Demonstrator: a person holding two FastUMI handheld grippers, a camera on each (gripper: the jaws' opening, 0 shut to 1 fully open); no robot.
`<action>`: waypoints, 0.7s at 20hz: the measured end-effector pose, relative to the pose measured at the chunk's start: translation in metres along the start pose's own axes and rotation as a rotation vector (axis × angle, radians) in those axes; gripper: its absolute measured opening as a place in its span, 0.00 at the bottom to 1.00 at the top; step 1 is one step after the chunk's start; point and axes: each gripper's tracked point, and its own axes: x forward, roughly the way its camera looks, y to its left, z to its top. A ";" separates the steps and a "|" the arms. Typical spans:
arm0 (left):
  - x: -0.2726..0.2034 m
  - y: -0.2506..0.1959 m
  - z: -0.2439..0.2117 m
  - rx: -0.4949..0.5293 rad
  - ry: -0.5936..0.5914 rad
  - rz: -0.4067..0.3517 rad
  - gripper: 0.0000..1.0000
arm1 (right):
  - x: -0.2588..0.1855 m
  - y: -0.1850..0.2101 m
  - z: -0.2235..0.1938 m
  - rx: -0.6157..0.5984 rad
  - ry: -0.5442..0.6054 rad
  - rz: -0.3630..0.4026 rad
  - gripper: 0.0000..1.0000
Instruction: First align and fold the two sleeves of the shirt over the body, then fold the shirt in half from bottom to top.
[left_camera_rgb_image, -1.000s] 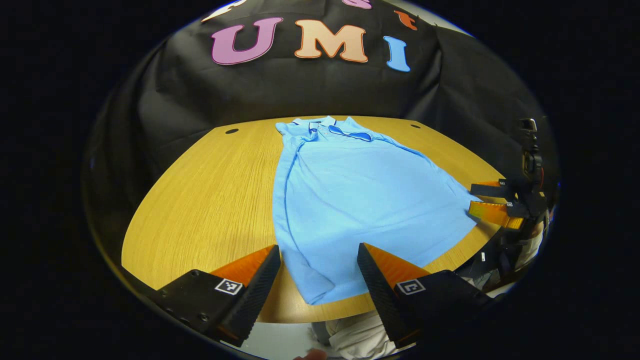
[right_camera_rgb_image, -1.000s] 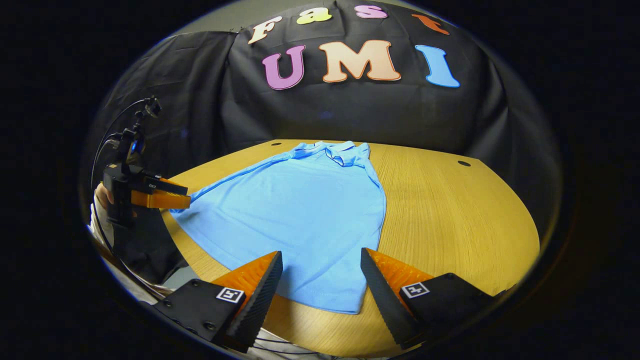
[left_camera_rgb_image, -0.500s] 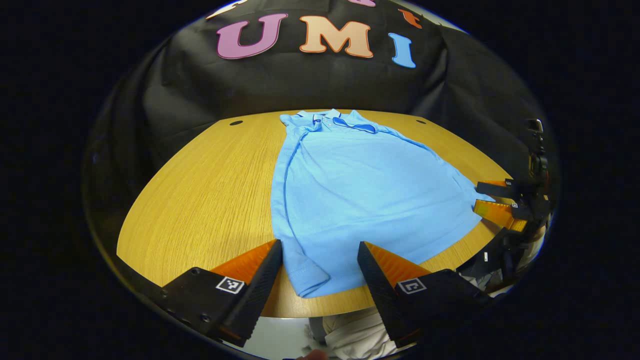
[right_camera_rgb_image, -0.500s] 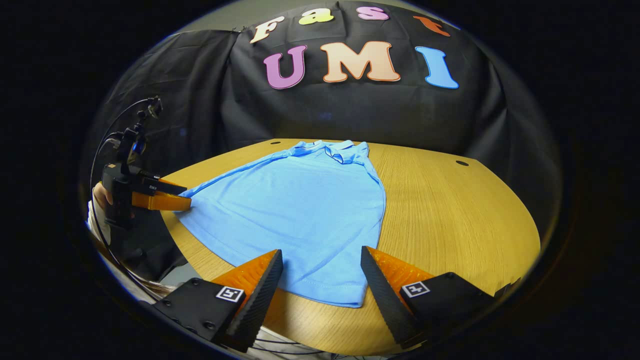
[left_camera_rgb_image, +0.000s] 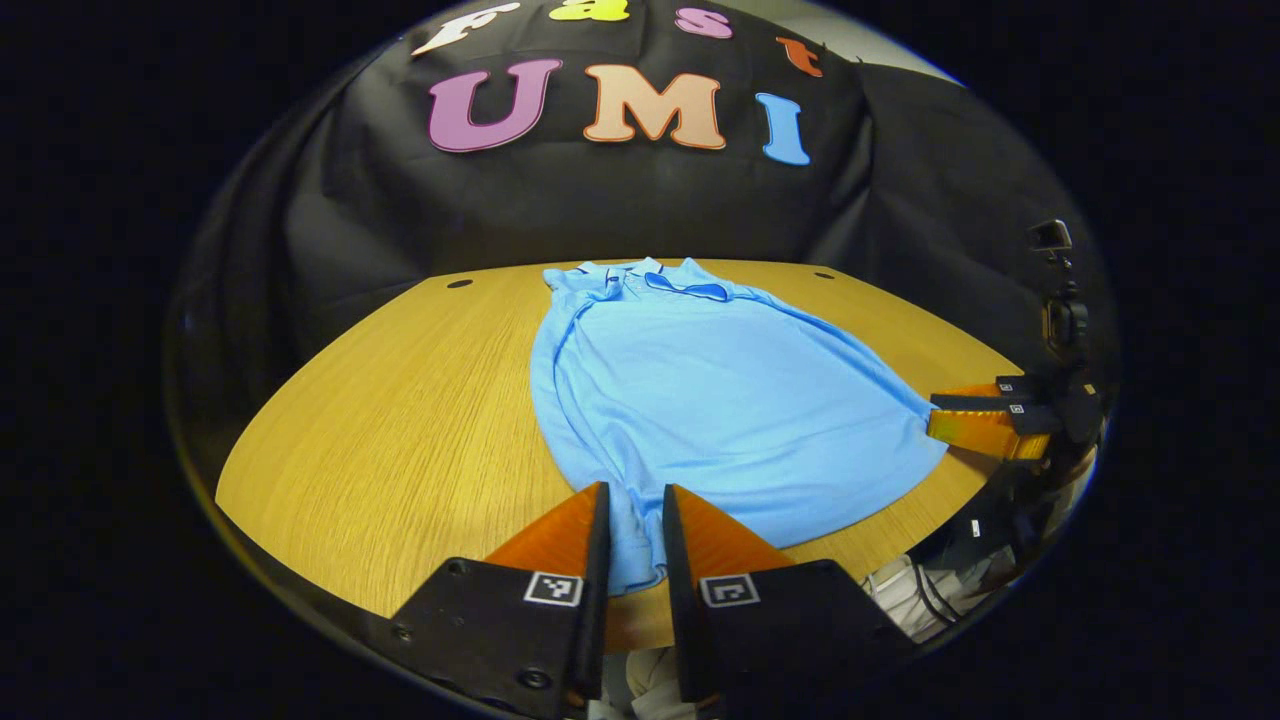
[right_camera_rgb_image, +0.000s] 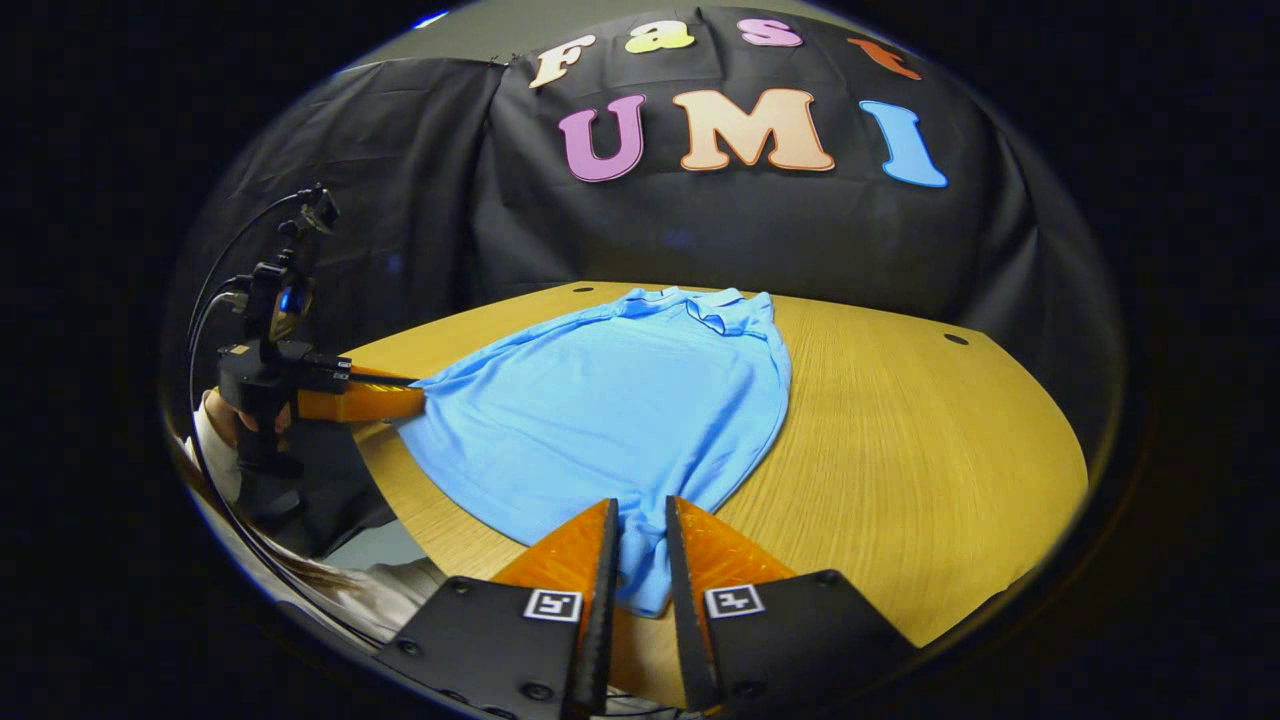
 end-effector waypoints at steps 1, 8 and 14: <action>0.000 -0.001 0.002 0.024 -0.006 0.003 0.17 | 0.000 0.001 0.001 -0.012 -0.001 0.001 0.27; -0.001 0.003 0.009 0.051 -0.030 0.025 0.00 | 0.000 0.004 0.002 -0.014 -0.015 -0.007 0.03; 0.001 0.005 0.015 -0.012 -0.052 0.017 0.00 | 0.000 0.001 0.006 -0.001 -0.013 -0.020 0.02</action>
